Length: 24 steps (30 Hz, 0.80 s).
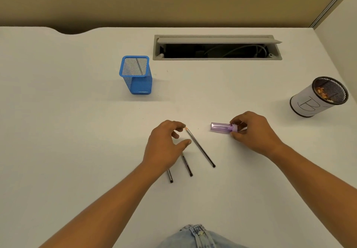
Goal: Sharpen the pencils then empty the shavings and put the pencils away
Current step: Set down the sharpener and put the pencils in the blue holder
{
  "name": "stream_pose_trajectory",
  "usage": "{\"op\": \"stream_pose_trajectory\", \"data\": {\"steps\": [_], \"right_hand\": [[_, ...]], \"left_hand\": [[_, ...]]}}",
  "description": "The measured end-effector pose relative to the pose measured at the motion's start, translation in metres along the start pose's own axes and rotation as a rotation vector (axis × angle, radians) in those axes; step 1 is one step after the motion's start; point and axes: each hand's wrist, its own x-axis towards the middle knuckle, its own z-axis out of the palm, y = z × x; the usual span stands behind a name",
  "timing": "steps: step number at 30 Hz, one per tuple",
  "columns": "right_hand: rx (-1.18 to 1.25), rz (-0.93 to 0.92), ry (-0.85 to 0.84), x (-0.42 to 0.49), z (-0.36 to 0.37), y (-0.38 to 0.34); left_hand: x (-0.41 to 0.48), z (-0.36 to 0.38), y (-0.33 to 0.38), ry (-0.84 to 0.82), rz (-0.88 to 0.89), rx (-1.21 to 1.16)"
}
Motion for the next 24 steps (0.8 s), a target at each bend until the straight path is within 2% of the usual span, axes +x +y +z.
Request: {"op": "stream_pose_trajectory", "data": {"steps": [3,8,11,15,19,24], "right_hand": [[-0.008,0.038,-0.036,-0.002,-0.004,-0.004],[-0.026,0.041,0.172,-0.012,-0.013,-0.018],[0.06,0.044,0.189,-0.021,-0.005,-0.041],[0.084,-0.04,0.028,-0.036,0.025,-0.086],[-0.063,-0.035,-0.159,-0.044,0.064,-0.114],[-0.163,-0.011,-0.206,-0.039,0.089,-0.124]], "left_hand": [[-0.003,-0.004,-0.003,0.04,-0.02,-0.043],[-0.011,-0.022,-0.018,0.149,-0.113,-0.063],[-0.023,-0.029,-0.031,0.2,-0.225,-0.05],[-0.036,-0.028,-0.042,0.144,-0.371,0.111],[-0.037,-0.02,-0.044,0.069,-0.43,0.224],[-0.032,-0.017,-0.037,0.172,-0.39,0.151]]}}
